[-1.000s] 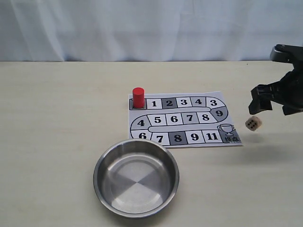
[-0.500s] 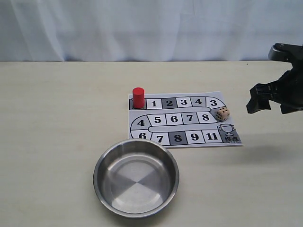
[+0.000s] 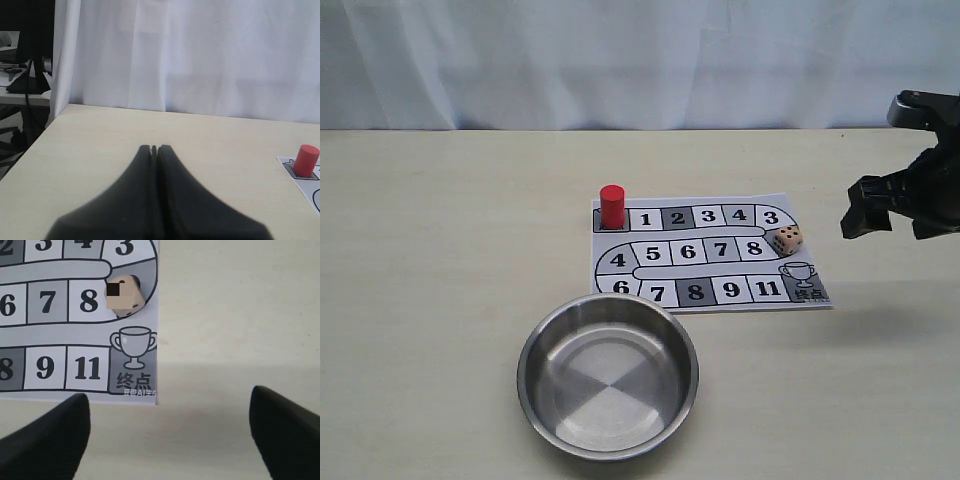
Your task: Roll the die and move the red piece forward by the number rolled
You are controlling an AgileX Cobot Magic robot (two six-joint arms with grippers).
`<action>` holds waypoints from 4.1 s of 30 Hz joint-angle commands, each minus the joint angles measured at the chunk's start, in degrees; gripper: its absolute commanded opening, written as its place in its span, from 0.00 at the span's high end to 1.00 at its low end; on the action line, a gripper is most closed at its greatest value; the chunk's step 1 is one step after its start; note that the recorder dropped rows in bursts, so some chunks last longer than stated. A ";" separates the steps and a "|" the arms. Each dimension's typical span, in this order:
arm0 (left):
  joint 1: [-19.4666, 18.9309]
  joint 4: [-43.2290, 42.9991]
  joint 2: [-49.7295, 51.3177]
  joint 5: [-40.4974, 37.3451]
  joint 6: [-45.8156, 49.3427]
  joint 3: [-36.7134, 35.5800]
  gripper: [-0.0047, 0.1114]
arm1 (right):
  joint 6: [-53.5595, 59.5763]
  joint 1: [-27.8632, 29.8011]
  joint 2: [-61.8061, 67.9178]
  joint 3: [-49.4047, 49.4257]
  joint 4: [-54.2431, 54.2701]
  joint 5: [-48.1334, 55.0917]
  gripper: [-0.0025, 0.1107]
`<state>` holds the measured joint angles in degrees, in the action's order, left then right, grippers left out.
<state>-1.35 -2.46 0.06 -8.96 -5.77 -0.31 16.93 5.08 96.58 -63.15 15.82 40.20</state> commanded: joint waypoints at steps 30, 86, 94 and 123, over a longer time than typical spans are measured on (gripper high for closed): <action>-0.01 -0.07 -0.06 0.74 0.01 0.31 0.96 | 0.53 -8.61 11.36 -10.84 -0.50 -5.30 0.88; -0.01 -0.07 -0.06 0.81 0.01 0.31 0.96 | -2.47 -19.91 16.73 -19.47 -6.20 -1.23 0.79; -0.01 -0.07 -0.06 0.70 0.01 0.31 0.96 | -2.61 -27.38 21.10 -26.98 -1.80 -5.92 0.42; -0.01 -0.07 -0.06 0.83 0.01 0.31 0.96 | -2.18 -32.61 36.91 -34.09 3.38 -30.72 0.40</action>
<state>-1.35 -2.46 0.06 -8.96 -5.77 -0.31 14.33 -26.93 133.20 -96.79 18.99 11.27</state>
